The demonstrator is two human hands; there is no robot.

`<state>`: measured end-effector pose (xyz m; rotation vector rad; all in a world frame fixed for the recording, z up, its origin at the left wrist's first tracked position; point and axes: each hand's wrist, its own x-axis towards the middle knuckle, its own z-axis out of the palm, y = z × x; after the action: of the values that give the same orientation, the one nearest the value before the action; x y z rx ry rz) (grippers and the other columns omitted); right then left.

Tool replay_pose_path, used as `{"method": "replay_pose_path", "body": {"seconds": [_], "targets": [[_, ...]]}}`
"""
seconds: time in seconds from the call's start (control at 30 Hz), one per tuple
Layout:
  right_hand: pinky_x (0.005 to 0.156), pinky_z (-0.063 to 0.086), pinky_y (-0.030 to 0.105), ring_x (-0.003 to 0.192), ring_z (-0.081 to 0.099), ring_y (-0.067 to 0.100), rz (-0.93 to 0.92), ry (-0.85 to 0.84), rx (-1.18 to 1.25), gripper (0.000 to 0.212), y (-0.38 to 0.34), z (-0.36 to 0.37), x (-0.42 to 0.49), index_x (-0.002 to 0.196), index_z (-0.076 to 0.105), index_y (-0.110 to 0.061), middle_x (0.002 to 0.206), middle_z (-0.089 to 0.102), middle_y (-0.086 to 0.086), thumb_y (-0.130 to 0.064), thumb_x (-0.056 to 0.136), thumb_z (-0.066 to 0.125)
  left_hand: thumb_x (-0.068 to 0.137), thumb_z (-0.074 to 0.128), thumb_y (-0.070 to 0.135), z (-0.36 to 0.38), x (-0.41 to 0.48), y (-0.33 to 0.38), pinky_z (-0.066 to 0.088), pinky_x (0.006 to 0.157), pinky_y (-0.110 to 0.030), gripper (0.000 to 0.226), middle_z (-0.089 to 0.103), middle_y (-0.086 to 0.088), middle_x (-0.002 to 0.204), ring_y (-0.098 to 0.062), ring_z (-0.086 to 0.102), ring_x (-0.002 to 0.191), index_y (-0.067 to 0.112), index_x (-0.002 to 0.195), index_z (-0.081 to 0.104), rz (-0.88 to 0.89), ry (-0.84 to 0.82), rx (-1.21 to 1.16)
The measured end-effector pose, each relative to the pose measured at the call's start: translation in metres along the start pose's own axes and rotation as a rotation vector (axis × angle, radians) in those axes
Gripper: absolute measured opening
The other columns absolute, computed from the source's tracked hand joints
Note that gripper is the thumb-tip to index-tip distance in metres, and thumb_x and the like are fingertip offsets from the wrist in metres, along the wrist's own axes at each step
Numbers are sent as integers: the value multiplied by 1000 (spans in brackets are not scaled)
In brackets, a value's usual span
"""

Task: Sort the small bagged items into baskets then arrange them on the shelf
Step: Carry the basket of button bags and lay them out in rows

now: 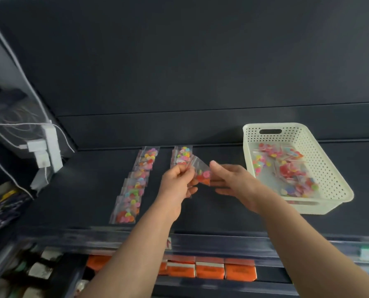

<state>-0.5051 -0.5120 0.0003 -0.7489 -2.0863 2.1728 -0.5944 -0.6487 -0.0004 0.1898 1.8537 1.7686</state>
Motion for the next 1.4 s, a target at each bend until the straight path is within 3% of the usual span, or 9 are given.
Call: {"method": "replay_pose_path", "body": {"seconds": [0.17, 0.3, 0.4, 0.57, 0.8, 1.0, 1.13, 1.23, 1.4], "targets": [[87, 55, 33, 87, 72, 14, -29, 96, 14, 24, 7, 25, 0, 95, 69, -7, 89, 76, 5, -27, 83, 73, 97, 61, 15, -21, 0, -7, 61, 81, -37, 8, 71, -10, 94, -18, 66, 84, 12, 100, 68, -34, 9, 6], [78, 57, 29, 84, 72, 18, -27, 203, 81, 10, 8, 31, 3, 85, 67, -8, 87, 74, 9, -16, 83, 72, 98, 58, 12, -35, 3, -11, 60, 69, -27, 7, 65, -9, 88, -15, 63, 77, 11, 99, 65, -49, 44, 28], [78, 57, 31, 88, 72, 19, 10, 215, 139, 7, 8, 35, 4, 88, 63, -11, 92, 73, 11, -17, 91, 64, 98, 58, 12, -46, 4, -15, 58, 68, -26, 6, 68, -8, 92, -14, 66, 79, 12, 99, 64, -70, 35, 38], [82, 54, 31, 92, 71, 18, 104, 91, 97, 17, 20, 53, 8, 106, 64, -12, 99, 74, 7, -24, 96, 55, 98, 57, 10, -56, 2, -19, 57, 71, -29, 7, 66, -6, 91, -15, 64, 81, 8, 101, 64, -122, -26, -43], [76, 58, 34, 81, 73, 21, 96, 291, 80, 14, 21, 73, 13, 94, 63, -8, 88, 74, 8, -18, 96, 54, 97, 59, 10, -67, 6, -23, 58, 69, -29, 9, 70, -8, 92, -16, 68, 82, 6, 102, 65, -167, -70, -6], [65, 56, 24, 69, 70, 11, 87, 270, -94, 10, 27, 76, 12, 94, 67, -10, 80, 73, 4, -16, 87, 69, 93, 64, 17, -81, 13, -30, 57, 68, -30, 8, 68, -1, 83, -13, 63, 75, 18, 87, 69, -59, -12, 480], [59, 51, 19, 65, 67, 5, 17, 416, -488, 19, 35, 82, 19, 90, 63, -20, 73, 71, -5, -24, 79, 77, 88, 68, 17, -84, 17, -36, 61, 77, -41, 6, 71, 2, 86, -17, 68, 82, 21, 84, 69, -5, -31, 751], [57, 48, 18, 68, 63, 4, -50, 491, -631, 25, 39, 88, 21, 95, 58, -25, 73, 67, -9, -31, 79, 77, 87, 69, 18, -82, 20, -37, 62, 73, -42, 6, 70, 1, 84, -18, 69, 80, 22, 83, 66, 11, 0, 815], [56, 46, 19, 67, 60, 3, -76, 549, -620, 28, 40, 92, 22, 98, 55, -24, 69, 62, -12, -30, 80, 76, 90, 67, 20, -81, 23, -38, 62, 68, -42, 6, 70, -2, 79, -19, 71, 67, 17, 86, 64, 37, -4, 870]]}}
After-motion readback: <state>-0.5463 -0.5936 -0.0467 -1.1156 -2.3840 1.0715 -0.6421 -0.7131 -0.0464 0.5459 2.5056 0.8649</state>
